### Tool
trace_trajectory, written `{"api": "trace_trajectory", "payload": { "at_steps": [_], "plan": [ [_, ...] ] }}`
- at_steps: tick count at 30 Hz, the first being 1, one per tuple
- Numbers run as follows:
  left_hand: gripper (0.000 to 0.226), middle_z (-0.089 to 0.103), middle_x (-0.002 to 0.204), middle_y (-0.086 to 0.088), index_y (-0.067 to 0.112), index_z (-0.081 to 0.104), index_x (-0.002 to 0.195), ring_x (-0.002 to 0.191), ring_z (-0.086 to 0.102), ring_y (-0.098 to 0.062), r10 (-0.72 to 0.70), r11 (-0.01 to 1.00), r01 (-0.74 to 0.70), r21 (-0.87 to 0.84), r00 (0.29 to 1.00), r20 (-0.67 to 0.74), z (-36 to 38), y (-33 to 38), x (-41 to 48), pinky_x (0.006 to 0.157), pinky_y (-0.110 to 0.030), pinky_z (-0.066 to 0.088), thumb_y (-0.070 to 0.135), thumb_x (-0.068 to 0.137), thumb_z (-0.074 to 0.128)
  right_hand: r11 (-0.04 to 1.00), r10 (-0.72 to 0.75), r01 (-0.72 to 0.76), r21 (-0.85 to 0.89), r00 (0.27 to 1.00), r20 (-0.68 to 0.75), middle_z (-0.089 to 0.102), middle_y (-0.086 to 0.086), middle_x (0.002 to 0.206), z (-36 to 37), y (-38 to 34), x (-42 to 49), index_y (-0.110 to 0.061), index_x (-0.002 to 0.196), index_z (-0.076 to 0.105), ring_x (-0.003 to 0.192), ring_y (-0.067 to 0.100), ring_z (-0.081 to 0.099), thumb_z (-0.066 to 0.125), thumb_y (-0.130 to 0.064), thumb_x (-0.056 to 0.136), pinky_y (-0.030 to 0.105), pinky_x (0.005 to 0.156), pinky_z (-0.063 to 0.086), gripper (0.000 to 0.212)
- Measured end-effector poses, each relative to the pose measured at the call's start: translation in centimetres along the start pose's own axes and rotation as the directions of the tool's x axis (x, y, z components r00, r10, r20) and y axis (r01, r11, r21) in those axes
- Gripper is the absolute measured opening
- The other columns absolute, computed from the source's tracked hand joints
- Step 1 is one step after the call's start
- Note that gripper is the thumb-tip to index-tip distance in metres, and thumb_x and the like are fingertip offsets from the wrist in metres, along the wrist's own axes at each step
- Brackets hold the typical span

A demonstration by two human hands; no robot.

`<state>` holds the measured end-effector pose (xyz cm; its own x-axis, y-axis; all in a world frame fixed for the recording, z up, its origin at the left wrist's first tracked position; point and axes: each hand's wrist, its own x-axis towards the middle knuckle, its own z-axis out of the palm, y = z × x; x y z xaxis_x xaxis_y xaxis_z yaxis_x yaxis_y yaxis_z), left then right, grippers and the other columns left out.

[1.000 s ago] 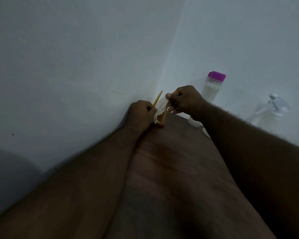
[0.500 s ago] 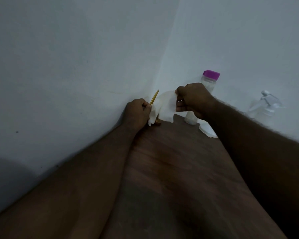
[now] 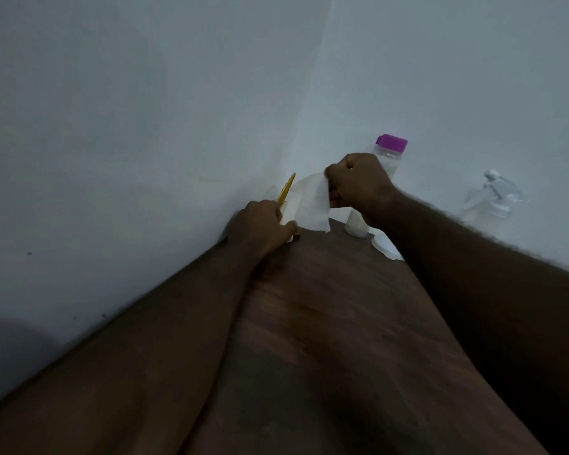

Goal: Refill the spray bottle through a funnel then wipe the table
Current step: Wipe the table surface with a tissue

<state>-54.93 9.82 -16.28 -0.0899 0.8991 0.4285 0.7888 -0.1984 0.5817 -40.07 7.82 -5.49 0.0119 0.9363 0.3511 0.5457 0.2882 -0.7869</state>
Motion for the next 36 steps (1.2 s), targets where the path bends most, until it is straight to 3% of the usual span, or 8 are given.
{"api": "trace_trajectory", "payload": {
  "at_steps": [4,8,12,20,25,30,33,36],
  "plan": [
    [0.027,0.070,0.096,-0.008,0.014,0.070,0.097,0.087,0.064,-0.025,0.026,0.999,-0.031,-0.029,0.990,-0.138,-0.1,0.0,0.1,0.078,-0.037,0.054,0.036,0.088,0.057,0.992,-0.129,0.125,-0.033,0.972,-0.199,0.060,0.020,0.069,-0.7,-0.7,0.2,-0.005,0.062,0.052,0.064,0.035,0.065,0.060,-0.013,0.083,0.049,0.060,0.061,0.023],
    [0.020,0.072,0.083,-0.008,0.010,0.071,0.091,0.075,0.067,-0.022,-0.012,0.975,-0.060,-0.214,0.948,-0.319,-0.4,0.1,0.2,0.072,-0.034,0.054,0.029,0.089,0.064,0.985,-0.170,0.155,-0.075,0.938,-0.300,0.042,0.001,0.059,-1.7,-1.2,0.5,-0.014,0.056,0.039,0.059,0.015,0.043,0.058,-0.017,0.078,0.031,0.055,0.040,0.029],
    [0.016,0.069,0.067,-0.006,0.009,0.067,0.085,0.054,0.066,-0.016,-0.062,0.933,-0.041,-0.357,0.960,-0.272,-0.6,0.1,0.1,0.061,-0.030,0.055,0.025,0.087,0.067,0.990,-0.142,0.131,-0.060,0.955,-0.260,0.040,-0.002,0.059,-2.2,-1.1,0.3,-0.016,0.055,0.036,0.058,0.012,0.040,0.058,-0.015,0.081,0.025,0.054,0.034,0.034],
    [0.032,0.066,0.104,-0.014,0.009,0.054,0.114,0.095,0.062,-0.030,-0.057,0.989,0.026,-0.145,0.975,-0.216,-0.2,0.0,0.2,0.077,-0.035,0.053,0.023,0.087,0.063,0.996,0.003,0.007,0.089,0.993,-0.115,0.046,0.006,0.070,-4.1,-1.7,-1.6,-0.012,0.063,0.044,0.061,0.019,0.049,0.055,-0.011,0.088,0.030,0.054,0.045,0.028],
    [0.033,0.063,0.082,-0.001,0.016,0.057,0.107,0.078,0.063,-0.022,0.030,0.982,-0.098,-0.161,0.925,-0.379,-0.9,2.0,-1.9,0.065,-0.032,0.050,0.043,0.088,0.056,0.992,0.055,-0.053,0.117,0.998,-0.006,0.052,0.009,0.071,-6.2,-1.9,-5.0,-0.007,0.073,0.056,0.066,0.020,0.055,0.055,-0.011,0.090,0.031,0.058,0.043,0.018],
    [0.050,0.058,0.115,0.003,0.026,0.056,0.106,0.103,0.059,-0.020,-0.058,0.755,0.098,-0.648,0.995,0.083,-1.9,7.0,-6.2,0.093,-0.042,0.050,0.068,0.080,0.053,0.975,0.092,-0.107,0.194,0.992,0.087,0.064,0.011,0.085,-8.6,-1.6,-9.5,-0.012,0.083,0.060,0.074,0.021,0.063,0.057,-0.012,0.094,0.031,0.064,0.052,0.012],
    [0.036,0.070,0.112,-0.006,0.014,0.065,0.103,0.104,0.066,-0.020,0.080,0.286,0.412,-0.865,0.890,0.450,-2.2,9.7,-9.0,0.093,-0.042,0.049,0.045,0.087,0.063,0.982,0.104,-0.107,0.154,0.994,0.030,0.064,0.004,0.076,-10.8,-0.7,-12.2,-0.015,0.077,0.059,0.064,0.015,0.062,0.052,-0.013,0.098,0.026,0.054,0.050,0.022],
    [0.016,0.073,0.099,-0.009,0.008,0.065,0.098,0.085,0.071,-0.017,0.185,0.359,0.464,-0.810,0.815,0.549,-2.5,11.9,-12.0,0.070,-0.031,0.057,0.022,0.091,0.062,0.993,0.094,-0.102,-0.050,0.984,-0.149,0.063,0.001,0.088,-13.7,1.0,-15.1,-0.020,0.081,0.058,0.074,0.014,0.058,0.055,-0.024,0.097,0.028,0.061,0.045,0.017]
  ]
}}
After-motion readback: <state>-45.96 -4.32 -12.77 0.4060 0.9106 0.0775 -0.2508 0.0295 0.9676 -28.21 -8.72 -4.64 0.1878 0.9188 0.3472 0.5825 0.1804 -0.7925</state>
